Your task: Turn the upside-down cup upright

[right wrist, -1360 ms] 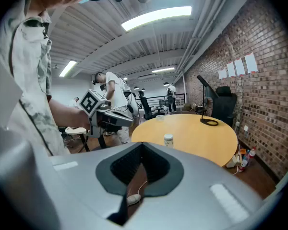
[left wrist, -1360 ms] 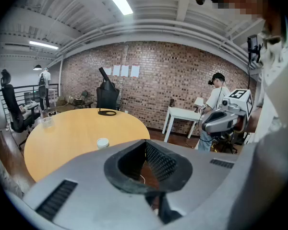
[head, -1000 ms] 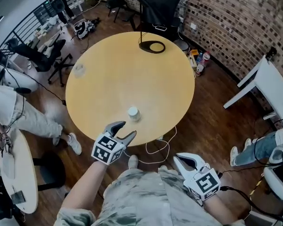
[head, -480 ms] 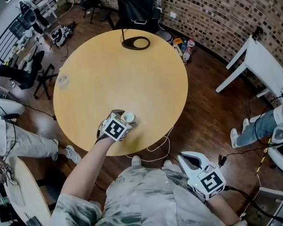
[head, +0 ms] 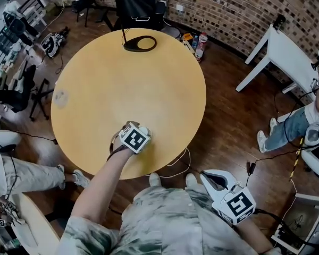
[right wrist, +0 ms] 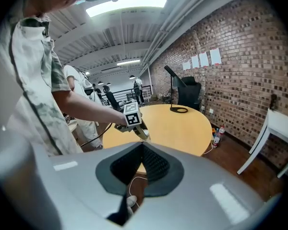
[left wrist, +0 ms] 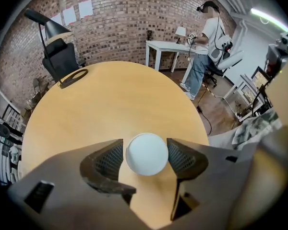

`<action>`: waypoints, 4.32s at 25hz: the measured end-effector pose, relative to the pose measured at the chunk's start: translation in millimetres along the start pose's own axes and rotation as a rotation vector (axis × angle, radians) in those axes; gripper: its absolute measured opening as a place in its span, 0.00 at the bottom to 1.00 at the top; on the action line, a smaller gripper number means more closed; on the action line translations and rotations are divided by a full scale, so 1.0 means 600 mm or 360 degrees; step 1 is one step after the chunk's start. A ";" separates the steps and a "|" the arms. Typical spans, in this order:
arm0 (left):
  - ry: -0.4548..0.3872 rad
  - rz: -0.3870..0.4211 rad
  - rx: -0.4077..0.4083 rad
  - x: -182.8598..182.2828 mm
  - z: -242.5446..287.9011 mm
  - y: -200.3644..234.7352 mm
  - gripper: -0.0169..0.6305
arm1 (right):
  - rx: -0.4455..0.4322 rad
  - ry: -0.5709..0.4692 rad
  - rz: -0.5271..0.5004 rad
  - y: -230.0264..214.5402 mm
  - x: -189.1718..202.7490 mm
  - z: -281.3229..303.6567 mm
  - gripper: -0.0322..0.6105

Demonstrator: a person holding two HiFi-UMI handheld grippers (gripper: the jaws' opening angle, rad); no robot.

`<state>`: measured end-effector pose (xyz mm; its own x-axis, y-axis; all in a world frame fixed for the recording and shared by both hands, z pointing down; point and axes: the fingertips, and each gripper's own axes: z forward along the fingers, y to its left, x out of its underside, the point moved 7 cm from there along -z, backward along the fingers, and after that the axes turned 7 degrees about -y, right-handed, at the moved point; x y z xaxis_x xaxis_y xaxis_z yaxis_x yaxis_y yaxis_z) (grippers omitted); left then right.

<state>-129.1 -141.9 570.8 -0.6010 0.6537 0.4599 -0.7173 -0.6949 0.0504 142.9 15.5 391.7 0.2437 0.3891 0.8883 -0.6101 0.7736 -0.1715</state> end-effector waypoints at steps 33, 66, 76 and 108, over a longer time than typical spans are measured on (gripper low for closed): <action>-0.0897 -0.0323 0.0052 0.076 -0.036 0.000 0.44 | -0.0109 0.0110 -0.0061 0.031 -0.017 0.054 0.05; -0.0389 -0.0041 0.0106 0.166 0.013 0.002 0.44 | -0.0089 0.0120 -0.0040 0.057 -0.009 0.049 0.05; -0.0337 -0.0025 0.0081 0.169 0.024 0.002 0.49 | -0.0096 0.0115 -0.0034 0.052 0.000 0.045 0.05; -0.0091 0.0205 0.0035 0.047 0.032 -0.043 0.48 | -0.0074 0.0097 0.0013 0.027 0.020 0.010 0.05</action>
<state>-120.8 -111.5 599.6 -0.6659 0.5412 0.5135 -0.6275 -0.7786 0.0068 131.3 29.5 402.1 0.2852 0.4238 0.8597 -0.5770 0.7921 -0.1991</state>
